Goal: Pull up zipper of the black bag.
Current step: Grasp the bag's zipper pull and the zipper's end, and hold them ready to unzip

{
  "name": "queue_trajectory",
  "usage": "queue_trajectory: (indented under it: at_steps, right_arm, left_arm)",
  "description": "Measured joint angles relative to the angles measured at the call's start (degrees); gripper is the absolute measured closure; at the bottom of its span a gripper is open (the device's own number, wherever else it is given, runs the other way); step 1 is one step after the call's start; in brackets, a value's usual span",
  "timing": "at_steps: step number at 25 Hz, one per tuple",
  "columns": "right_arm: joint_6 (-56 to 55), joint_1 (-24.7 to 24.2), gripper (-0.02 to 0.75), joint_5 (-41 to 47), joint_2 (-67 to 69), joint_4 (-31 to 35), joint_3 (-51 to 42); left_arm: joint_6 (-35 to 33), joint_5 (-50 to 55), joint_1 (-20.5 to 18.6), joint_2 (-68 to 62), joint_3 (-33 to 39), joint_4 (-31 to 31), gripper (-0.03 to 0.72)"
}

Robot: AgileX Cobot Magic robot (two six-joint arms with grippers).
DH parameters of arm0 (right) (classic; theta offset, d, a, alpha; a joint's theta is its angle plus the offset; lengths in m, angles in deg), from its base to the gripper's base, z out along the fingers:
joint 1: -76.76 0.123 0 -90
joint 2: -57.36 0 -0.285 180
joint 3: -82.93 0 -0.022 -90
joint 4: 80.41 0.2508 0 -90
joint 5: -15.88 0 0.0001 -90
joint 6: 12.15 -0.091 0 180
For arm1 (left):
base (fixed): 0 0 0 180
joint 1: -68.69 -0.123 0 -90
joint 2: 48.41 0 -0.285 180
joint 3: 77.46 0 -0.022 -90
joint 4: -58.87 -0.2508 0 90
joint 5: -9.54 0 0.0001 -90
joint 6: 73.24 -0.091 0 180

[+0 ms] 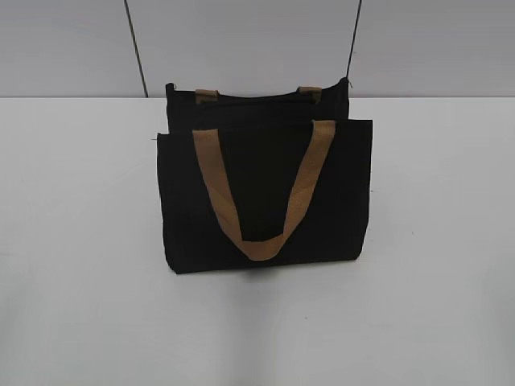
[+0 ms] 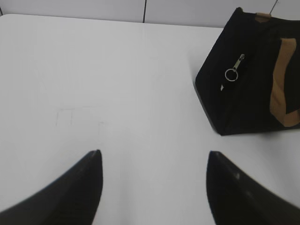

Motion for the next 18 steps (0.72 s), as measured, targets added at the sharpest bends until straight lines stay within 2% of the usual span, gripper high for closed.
queue_trajectory:
  at_steps: [18]
  right_arm:
    - [0.0,0.0,0.211,0.0,0.0,0.0,0.0]
  left_arm:
    - [0.0,0.0,0.0,0.0,0.0,0.0,0.168]
